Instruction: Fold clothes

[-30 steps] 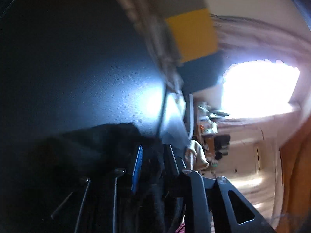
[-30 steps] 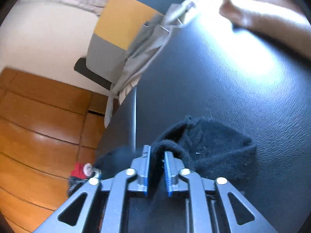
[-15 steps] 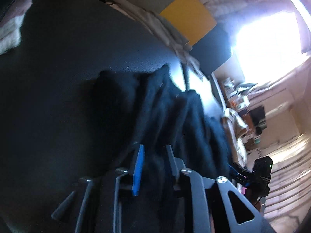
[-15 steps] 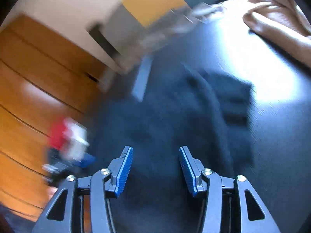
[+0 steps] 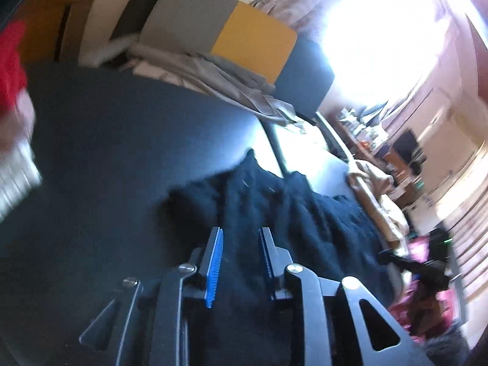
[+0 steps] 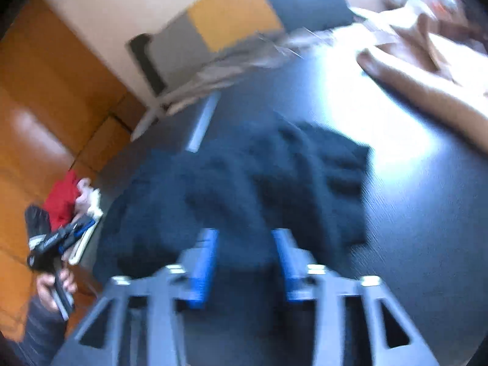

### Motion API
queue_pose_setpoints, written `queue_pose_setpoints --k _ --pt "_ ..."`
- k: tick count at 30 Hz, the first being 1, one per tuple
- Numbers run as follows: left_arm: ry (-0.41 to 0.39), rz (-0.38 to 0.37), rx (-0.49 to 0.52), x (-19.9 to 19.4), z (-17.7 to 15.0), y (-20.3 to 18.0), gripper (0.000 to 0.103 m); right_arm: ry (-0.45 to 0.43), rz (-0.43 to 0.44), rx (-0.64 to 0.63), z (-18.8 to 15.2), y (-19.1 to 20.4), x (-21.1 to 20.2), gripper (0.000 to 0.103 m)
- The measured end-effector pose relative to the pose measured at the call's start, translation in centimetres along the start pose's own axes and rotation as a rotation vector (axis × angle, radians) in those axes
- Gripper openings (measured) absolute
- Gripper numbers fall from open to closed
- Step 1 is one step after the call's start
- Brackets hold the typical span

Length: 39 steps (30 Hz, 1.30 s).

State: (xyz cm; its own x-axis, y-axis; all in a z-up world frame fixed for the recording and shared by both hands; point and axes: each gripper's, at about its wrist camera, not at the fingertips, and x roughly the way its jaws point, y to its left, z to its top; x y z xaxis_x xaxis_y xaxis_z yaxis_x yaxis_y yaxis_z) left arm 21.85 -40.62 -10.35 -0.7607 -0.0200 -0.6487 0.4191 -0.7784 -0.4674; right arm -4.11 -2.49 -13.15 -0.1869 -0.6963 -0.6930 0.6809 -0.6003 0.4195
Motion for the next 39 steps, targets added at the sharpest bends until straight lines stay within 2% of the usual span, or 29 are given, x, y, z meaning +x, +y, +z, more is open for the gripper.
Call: queue_pose_setpoints --k 4,7,10,12,14,18,20,23,31,35,39 --pt "0.092 -0.027 0.004 3.4 2.3 0.4 0.027 -0.011 -0.053 -0.128 3.0 2.4 1.9 0.056" --pt "0.156 -0.008 0.021 6.5 3.3 0.1 0.028 0.004 -0.076 -0.136 5.1 2.0 4.7 0.056" --pt "0.215 -0.036 0.049 8.8 3.4 -0.5 0.028 0.023 -0.127 -0.115 6.8 1.0 7.2 0.06" --pt "0.242 -0.022 0.083 9.7 3.2 -1.1 0.02 0.032 -0.156 -0.083 7.6 -0.3 8.7 0.06" --pt "0.23 0.031 0.105 9.7 2.8 -1.0 0.012 0.026 -0.172 -0.058 7.8 -1.6 9.4 0.06" --pt "0.202 0.059 0.015 8.4 2.4 0.7 0.006 -0.014 -0.183 -0.079 6.8 -2.6 9.5 0.06" --pt "0.184 0.062 -0.015 7.7 1.7 1.5 0.006 -0.024 -0.191 -0.1 5.8 -2.3 9.1 0.06" --pt "0.163 0.058 -0.051 7.4 1.3 2.3 0.006 -0.033 -0.162 -0.055 5.6 -3.2 8.8 0.059" --pt "0.149 0.095 -0.11 7.6 2.6 1.9 0.009 -0.031 -0.207 -0.045 5.6 -2.3 9.3 0.061" --pt "0.062 0.165 -0.045 4.1 2.3 -0.4 0.012 -0.033 -0.199 -0.064 5.7 -1.6 8.5 0.069" --pt "-0.018 0.113 0.076 0.2 0.3 -3.7 0.018 -0.072 -0.159 -0.086 5.2 -0.6 5.5 0.07"
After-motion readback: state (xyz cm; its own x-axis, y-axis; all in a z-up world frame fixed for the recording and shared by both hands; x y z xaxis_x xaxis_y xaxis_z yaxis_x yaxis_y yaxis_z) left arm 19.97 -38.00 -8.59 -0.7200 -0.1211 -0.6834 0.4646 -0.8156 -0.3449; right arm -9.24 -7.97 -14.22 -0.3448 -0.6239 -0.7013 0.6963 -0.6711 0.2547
